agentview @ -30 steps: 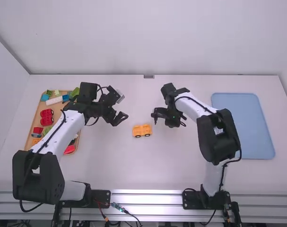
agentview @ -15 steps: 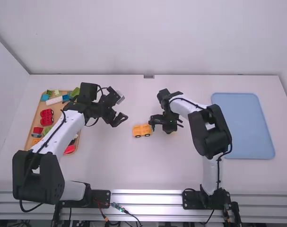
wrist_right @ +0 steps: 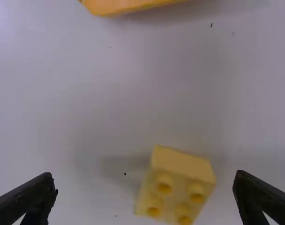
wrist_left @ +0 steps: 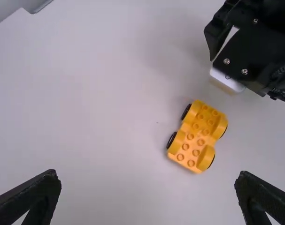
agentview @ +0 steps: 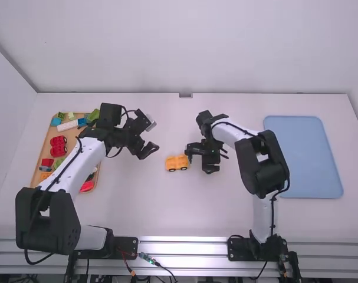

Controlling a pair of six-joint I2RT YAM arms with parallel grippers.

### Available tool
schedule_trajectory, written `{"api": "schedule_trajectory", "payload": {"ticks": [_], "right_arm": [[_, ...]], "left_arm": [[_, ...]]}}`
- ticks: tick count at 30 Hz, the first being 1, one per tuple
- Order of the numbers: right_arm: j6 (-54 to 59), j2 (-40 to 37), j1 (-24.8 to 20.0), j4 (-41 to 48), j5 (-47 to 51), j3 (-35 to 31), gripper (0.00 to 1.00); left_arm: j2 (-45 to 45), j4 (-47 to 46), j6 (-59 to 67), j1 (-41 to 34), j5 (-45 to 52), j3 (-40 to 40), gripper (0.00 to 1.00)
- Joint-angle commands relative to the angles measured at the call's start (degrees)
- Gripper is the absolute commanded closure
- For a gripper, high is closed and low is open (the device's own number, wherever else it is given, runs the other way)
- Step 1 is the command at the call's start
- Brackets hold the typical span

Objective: Assemble lego blocks to make yellow taxi

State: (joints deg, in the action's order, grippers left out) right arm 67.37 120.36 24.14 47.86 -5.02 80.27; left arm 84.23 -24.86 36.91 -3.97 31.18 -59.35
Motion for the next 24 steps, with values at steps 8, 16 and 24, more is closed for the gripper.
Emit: {"api": "schedule_trajectory", "payload": {"ticks": [8,16,24], "right_arm": [[0.96,-17.47,-7.06,-1.81,-17.88,-3.39,0.01],[0.92,-26.34,-21.99,-22.82,-43.25,-21.38,0.01],[2.78,-23.72,-21.92,-48.41,-49.68,-36.94,0.01]], "left_arm": [[-0.66,-0.63,0.11,-0.15,1.36,1.03,0.01],[0.35,12.55,30.03,-0.22,22.48,15.74,0.01],[10.08,42.82,17.88,-0.07,26.74,28.26,0.01]]}}
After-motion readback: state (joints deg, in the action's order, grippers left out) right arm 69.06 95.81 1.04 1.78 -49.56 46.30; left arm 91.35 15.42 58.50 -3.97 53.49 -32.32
